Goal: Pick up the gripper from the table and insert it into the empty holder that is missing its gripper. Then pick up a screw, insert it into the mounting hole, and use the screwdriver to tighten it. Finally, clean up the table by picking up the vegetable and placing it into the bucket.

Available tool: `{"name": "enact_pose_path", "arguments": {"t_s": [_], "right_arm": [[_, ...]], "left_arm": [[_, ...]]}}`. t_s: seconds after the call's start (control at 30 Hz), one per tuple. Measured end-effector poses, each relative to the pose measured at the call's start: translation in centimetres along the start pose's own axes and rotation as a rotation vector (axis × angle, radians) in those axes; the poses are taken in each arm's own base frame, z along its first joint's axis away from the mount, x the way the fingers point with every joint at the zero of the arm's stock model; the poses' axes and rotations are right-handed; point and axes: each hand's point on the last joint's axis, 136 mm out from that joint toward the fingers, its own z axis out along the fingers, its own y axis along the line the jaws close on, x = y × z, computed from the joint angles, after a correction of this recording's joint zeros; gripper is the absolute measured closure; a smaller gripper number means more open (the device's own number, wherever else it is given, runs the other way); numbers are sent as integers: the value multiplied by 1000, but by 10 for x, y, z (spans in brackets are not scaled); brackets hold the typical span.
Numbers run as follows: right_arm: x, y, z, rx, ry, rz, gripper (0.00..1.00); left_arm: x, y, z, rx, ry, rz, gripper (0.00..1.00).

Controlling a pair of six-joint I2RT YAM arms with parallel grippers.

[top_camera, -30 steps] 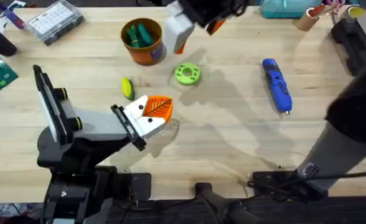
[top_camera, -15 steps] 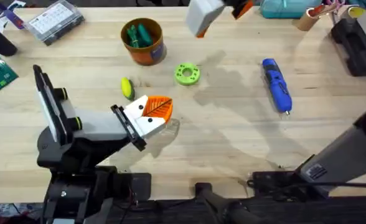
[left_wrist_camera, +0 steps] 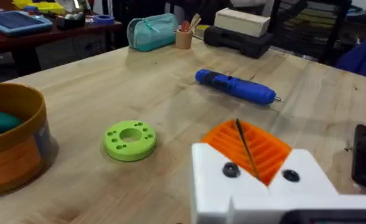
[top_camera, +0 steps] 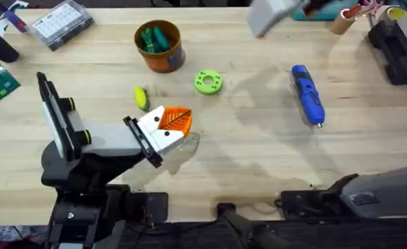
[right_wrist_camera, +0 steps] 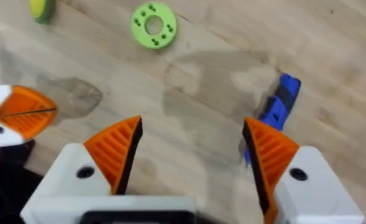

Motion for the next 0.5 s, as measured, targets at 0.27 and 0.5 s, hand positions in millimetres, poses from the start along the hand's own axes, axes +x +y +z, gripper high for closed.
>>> {"name": "enact_pose_path", "arguments": {"t_s": [0.27,0.5], "right_arm": [[58,-21,15,32,-7,106,15],[122,-54,31,80,18,257,15]], "left_arm": [[0,0,0,0,0,0,984],[0,0,0,0,0,0,984]]}}
